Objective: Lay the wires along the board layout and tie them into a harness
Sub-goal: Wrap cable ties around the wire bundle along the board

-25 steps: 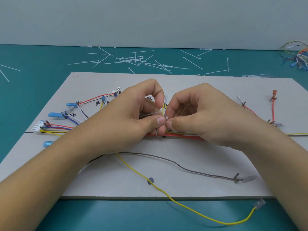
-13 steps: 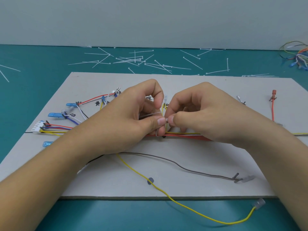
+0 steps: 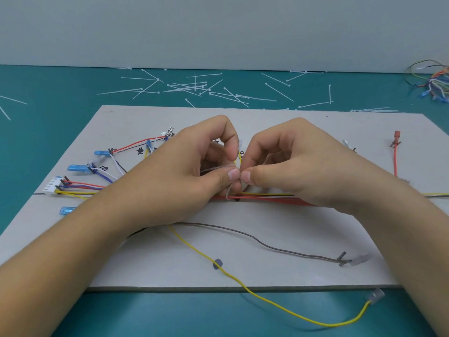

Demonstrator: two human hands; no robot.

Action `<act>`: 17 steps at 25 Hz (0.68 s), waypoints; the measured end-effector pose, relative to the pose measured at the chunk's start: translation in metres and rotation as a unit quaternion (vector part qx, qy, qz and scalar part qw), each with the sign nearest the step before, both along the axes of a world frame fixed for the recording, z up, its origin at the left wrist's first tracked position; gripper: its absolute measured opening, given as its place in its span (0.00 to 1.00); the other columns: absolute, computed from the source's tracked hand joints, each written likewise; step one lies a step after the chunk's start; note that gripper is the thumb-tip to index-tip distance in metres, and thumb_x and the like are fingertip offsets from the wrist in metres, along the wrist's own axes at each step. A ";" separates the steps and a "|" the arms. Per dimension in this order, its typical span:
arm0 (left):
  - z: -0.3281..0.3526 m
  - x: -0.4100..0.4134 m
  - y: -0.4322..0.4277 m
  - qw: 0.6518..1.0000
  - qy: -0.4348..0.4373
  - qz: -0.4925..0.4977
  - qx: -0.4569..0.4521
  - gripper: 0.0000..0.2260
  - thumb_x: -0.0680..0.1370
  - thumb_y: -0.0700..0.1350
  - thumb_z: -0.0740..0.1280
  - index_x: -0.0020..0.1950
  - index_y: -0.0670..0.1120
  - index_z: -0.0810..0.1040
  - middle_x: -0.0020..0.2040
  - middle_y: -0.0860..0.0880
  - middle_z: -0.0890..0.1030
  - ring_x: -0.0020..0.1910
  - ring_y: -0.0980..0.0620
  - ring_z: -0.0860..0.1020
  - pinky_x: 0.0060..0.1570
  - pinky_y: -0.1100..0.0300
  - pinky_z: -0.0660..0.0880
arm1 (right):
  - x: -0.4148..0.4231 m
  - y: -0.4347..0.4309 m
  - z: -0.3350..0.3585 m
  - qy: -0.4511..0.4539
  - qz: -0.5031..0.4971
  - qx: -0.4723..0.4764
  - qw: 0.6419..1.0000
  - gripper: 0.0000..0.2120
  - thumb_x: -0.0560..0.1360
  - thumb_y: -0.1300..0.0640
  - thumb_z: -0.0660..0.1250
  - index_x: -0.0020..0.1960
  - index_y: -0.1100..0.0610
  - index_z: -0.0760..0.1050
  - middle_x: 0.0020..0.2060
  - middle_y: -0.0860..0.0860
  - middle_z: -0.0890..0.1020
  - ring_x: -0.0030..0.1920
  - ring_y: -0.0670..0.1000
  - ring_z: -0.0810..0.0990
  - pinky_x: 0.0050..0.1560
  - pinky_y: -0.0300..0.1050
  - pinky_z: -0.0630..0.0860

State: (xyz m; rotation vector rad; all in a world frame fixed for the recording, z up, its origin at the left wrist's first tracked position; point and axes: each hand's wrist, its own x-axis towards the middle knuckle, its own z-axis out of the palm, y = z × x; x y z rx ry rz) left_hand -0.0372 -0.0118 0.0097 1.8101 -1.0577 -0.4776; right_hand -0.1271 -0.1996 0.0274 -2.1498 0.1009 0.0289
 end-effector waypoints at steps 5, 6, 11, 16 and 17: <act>0.003 0.000 0.004 1.000 -0.006 -0.014 0.007 0.11 0.75 0.39 0.71 0.50 0.50 0.72 0.41 0.47 0.85 0.37 0.44 0.80 0.41 0.41 0.80 | -0.001 0.001 0.000 0.003 -0.003 -0.006 1.000 0.05 0.73 0.61 0.74 0.39 0.53 0.84 0.32 0.49 0.84 0.33 0.50 0.75 0.37 0.46 0.71; 0.003 0.000 0.003 1.000 -0.008 -0.012 0.008 0.11 0.75 0.40 0.71 0.50 0.50 0.72 0.41 0.47 0.85 0.36 0.45 0.80 0.40 0.44 0.80 | -0.001 0.001 0.000 0.003 -0.001 -0.004 1.000 0.05 0.73 0.60 0.74 0.40 0.53 0.84 0.32 0.49 0.84 0.33 0.50 0.75 0.37 0.47 0.71; 0.001 -0.001 0.001 1.000 -0.019 0.008 -0.003 0.12 0.74 0.40 0.71 0.49 0.52 0.71 0.41 0.47 0.85 0.37 0.46 0.81 0.36 0.53 0.77 | -0.002 0.002 0.002 0.006 0.019 0.007 1.000 0.07 0.67 0.50 0.76 0.40 0.53 0.83 0.27 0.44 0.80 0.31 0.47 0.72 0.33 0.41 0.69; 0.001 0.001 0.001 1.000 -0.016 0.017 -0.013 0.13 0.75 0.38 0.73 0.48 0.51 0.71 0.41 0.46 0.86 0.38 0.46 0.82 0.39 0.56 0.79 | -0.001 0.001 0.003 0.018 -0.003 0.021 1.000 0.03 0.71 0.57 0.77 0.40 0.54 0.84 0.33 0.55 0.85 0.32 0.48 0.75 0.34 0.43 0.71; 0.001 0.000 0.001 1.000 -0.010 0.019 -0.015 0.13 0.75 0.38 0.74 0.48 0.51 0.71 0.41 0.45 0.86 0.39 0.44 0.82 0.40 0.52 0.81 | -0.001 0.001 0.003 0.021 -0.005 0.024 0.999 0.03 0.72 0.60 0.76 0.39 0.55 0.83 0.32 0.55 0.84 0.30 0.47 0.75 0.32 0.40 0.70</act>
